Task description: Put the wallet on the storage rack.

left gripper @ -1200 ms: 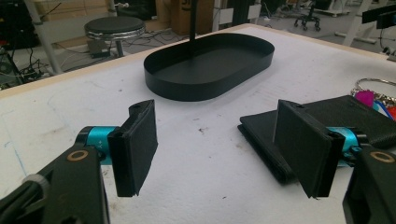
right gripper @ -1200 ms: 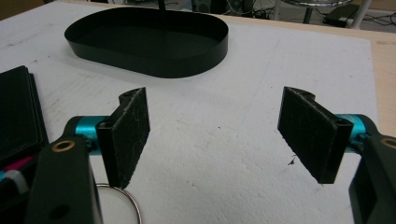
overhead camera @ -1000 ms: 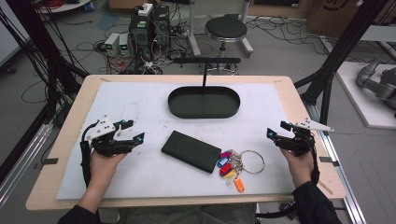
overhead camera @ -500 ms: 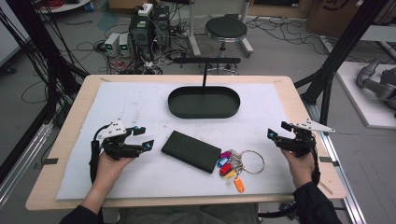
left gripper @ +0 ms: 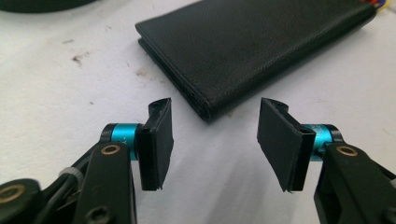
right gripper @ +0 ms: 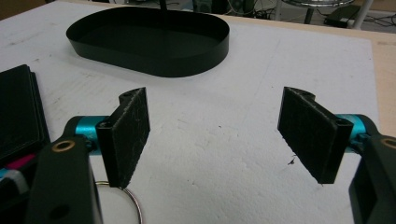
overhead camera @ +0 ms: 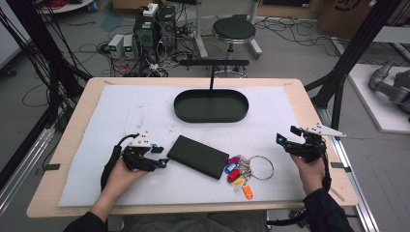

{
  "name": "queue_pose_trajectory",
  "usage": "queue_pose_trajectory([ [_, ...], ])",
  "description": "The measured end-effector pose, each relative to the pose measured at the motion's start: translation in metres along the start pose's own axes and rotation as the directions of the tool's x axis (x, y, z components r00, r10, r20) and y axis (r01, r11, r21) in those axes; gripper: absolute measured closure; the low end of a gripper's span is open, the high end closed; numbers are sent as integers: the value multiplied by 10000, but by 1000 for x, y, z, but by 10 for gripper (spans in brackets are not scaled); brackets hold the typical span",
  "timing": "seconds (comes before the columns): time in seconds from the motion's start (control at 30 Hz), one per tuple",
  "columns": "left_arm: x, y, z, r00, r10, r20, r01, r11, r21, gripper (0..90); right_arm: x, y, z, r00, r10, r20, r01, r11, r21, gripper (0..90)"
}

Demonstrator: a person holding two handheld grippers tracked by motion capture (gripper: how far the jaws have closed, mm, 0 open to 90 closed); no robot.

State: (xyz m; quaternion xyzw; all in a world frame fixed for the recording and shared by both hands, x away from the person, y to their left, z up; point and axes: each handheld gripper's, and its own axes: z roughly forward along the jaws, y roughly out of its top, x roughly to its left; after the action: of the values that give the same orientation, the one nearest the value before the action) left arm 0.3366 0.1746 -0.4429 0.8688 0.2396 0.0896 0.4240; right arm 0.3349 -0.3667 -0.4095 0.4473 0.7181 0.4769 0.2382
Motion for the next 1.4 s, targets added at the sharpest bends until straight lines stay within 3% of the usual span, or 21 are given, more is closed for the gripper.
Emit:
queue_pose_trajectory([
  [0.3,-1,5,13,10000,77,60,-79,9990,445,624,0,0,0,10000,-1,0,1,10000,10,256],
  [0.57,0,3,11,9999,-21,-138,24,9997,256,785,3,0,0,10000,-28,-61,28,10000,29,256],
  [0.77,0,3,8,9999,-100,12,100,9999,-38,828,8,0,2,9995,-176,-267,177,9998,33,256],
  [0.9,-1,5,5,9993,-332,165,336,9992,-220,838,20,1,4,9961,-520,-710,512,9986,-126,257],
  [0.93,-1,7,3,9989,-432,191,437,9987,-247,840,28,2,6,9917,-790,-1012,772,9968,-215,257],
  [1.13,-1,9,-1,9972,-658,361,675,9966,-477,849,60,3,15,9718,-1200,-2030,1179,9928,-227,257],
  [1.27,-1,10,-3,9955,-826,460,851,9948,-555,850,85,2,24,9432,-1853,-2758,1899,9818,-103,257],
  [1.3,-1,10,-3,9955,-826,460,851,9948,-555,851,85,2,24,9432,-1853,-2758,1899,9818,-103,257],
  [1.33,-1,11,-4,9942,-953,504,983,9932,-619,851,96,1,27,9286,-2144,-3030,2240,9746,-30,259],
  [1.4,-1,11,-5,9925,-1083,566,1121,9913,-693,852,105,0,30,9137,-2449,-3244,2595,9657,20,260],
])
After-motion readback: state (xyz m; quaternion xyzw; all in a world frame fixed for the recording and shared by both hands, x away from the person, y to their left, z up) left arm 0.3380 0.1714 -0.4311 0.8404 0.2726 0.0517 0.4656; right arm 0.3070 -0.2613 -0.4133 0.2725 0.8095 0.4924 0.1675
